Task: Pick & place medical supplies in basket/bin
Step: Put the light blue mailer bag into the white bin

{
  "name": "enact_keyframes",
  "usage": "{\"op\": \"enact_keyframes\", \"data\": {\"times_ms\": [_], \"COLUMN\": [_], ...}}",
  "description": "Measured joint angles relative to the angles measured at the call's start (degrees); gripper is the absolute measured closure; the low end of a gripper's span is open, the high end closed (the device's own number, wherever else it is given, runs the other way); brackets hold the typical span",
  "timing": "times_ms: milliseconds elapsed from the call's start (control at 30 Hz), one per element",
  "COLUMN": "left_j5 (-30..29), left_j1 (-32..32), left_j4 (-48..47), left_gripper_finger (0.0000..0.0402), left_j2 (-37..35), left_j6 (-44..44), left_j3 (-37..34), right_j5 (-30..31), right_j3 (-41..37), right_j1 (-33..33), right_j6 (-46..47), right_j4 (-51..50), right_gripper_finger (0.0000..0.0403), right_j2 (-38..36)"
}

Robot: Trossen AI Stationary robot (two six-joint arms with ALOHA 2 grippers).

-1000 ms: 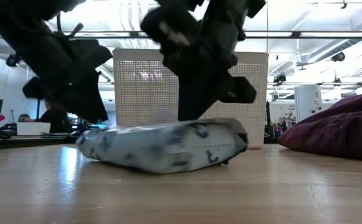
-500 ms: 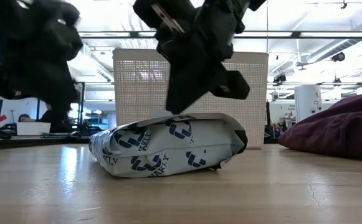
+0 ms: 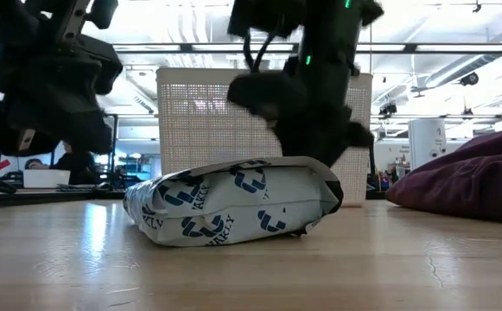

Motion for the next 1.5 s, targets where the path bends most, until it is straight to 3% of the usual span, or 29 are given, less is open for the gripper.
{"op": "enact_keyframes", "data": {"times_ms": [133, 433, 633, 733, 900, 1033, 1333, 1500], "left_j5": [3.38, 3.90, 5.25, 3.13, 2.69, 2.36, 1.30, 1.27], "left_j1": [0.03, 0.41, 0.55, 0.87, 0.77, 0.85, 0.68, 0.68], "left_j4": [3.36, 4.82, 3.96, 4.02, 4.36, 4.37, 4.44, 5.00], "left_gripper_finger": [0.0401, 0.0401, 0.0402, 0.0401, 0.0401, 0.0401, 0.0401, 0.0401], "left_j2": [3.48, 7.64, 7.98, 8.29, 8.20, 8.18, 7.90, 7.40], "left_j6": [-0.10, -1.08, -0.95, -0.88, -0.87, -0.86, -0.86, 0.45], "left_j3": [0.00, -0.03, -0.21, -0.33, -0.42, -0.39, -0.33, -0.33], "right_j5": [-2.20, -7.34, -11.00, -13.52, -15.13, -15.66, -16.42, -13.88], "right_j3": [-1.45, -0.49, 4.73, 7.96, 9.64, 8.53, 7.86, 7.77], "right_j1": [-0.04, -0.04, -0.03, 0.21, 0.18, -0.04, 0.25, -0.56], "right_j6": [1.38, -2.18, -6.49, -9.49, -8.10, -6.05, -4.86, -4.85], "right_j4": [6.93, 17.19, 18.26, 21.69, 23.50, 23.75, 24.03, 27.36], "right_gripper_finger": [0.0364, 0.0365, 0.0365, 0.0365, 0.0359, 0.0331, 0.0209, 0.0166], "right_j2": [1.17, 1.24, 0.77, 0.62, 1.00, 1.12, 0.93, 0.91]}}
